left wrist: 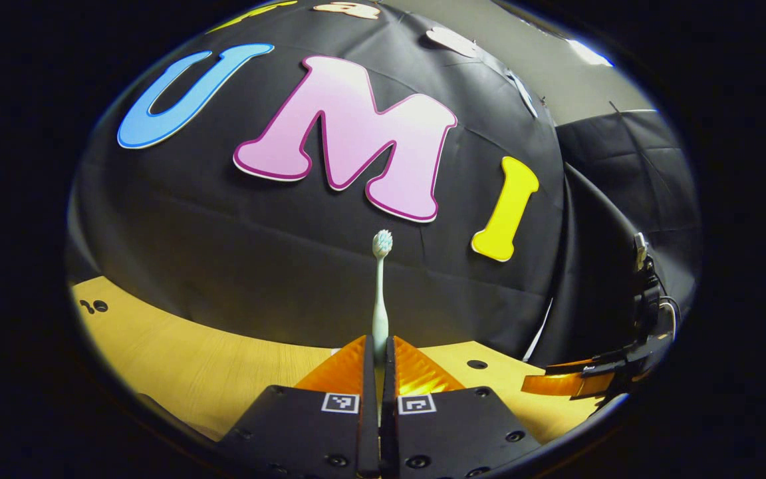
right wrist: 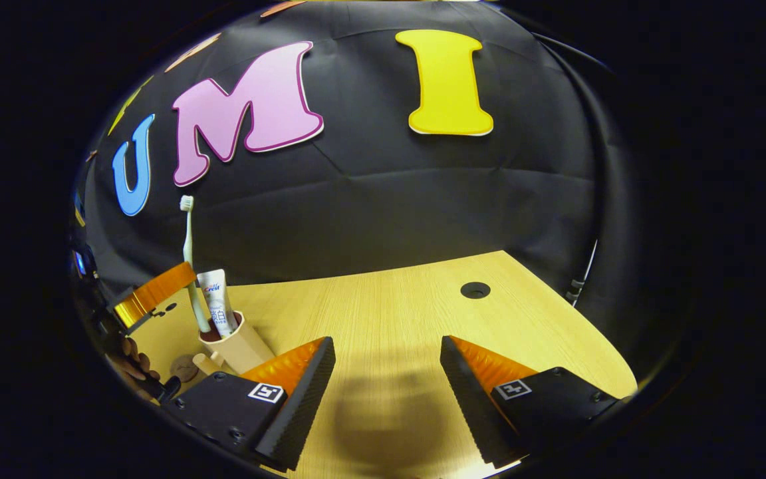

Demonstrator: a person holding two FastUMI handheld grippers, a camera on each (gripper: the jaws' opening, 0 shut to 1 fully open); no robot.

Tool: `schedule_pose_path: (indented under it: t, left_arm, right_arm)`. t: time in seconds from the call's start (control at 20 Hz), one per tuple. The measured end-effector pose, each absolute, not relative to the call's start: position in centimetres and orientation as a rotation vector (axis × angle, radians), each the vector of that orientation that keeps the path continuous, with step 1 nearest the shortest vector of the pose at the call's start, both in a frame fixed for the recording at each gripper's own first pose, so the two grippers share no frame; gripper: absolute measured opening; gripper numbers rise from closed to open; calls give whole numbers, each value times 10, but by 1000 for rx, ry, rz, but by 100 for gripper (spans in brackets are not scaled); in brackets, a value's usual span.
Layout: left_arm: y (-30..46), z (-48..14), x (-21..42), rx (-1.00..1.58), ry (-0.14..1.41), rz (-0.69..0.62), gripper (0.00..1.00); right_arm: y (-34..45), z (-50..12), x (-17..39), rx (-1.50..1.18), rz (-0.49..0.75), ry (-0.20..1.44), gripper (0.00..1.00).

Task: Put the toothbrush and toothpaste on the desktop into the cup, then pick up the cup and place it on the coaster on the desktop.

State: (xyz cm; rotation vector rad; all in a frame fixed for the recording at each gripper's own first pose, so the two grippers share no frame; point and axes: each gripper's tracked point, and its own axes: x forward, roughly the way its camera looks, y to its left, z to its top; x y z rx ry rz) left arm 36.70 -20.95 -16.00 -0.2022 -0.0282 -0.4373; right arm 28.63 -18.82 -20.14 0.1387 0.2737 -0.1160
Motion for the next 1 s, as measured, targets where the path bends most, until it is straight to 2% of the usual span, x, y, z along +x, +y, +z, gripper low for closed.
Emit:
schedule_pose_path:
  t: [0.35, 0.45, 0.5, 0.6, 0.65, 0.7, 1.0]
  left_arm:
    - [-212, -192, 367, -209, -22, -405, 12]
    - [-215, -200, 356, -247, -1, -420, 22]
    - [-213, -202, 351, -250, 8, -411, 32]
    - [-207, -211, 351, -239, 31, -375, 60]
    - [-202, -207, 343, -240, 32, -375, 84]
    - [-198, -205, 337, -245, 28, -372, 77]
    - [-157, -198, 298, -265, 67, -304, 81]
  right_arm:
    - [-163, -211, 287, 106, -51, 293, 98]
    - [-157, -215, 286, 86, -35, 296, 98]
    - [-154, -215, 286, 80, -28, 298, 98]
    - [-147, -217, 285, 76, -14, 306, 98]
    - [-144, -216, 285, 72, -10, 305, 98]
    - [-142, -215, 285, 70, -5, 303, 98]
    - [-117, -216, 289, 128, 28, 342, 98]
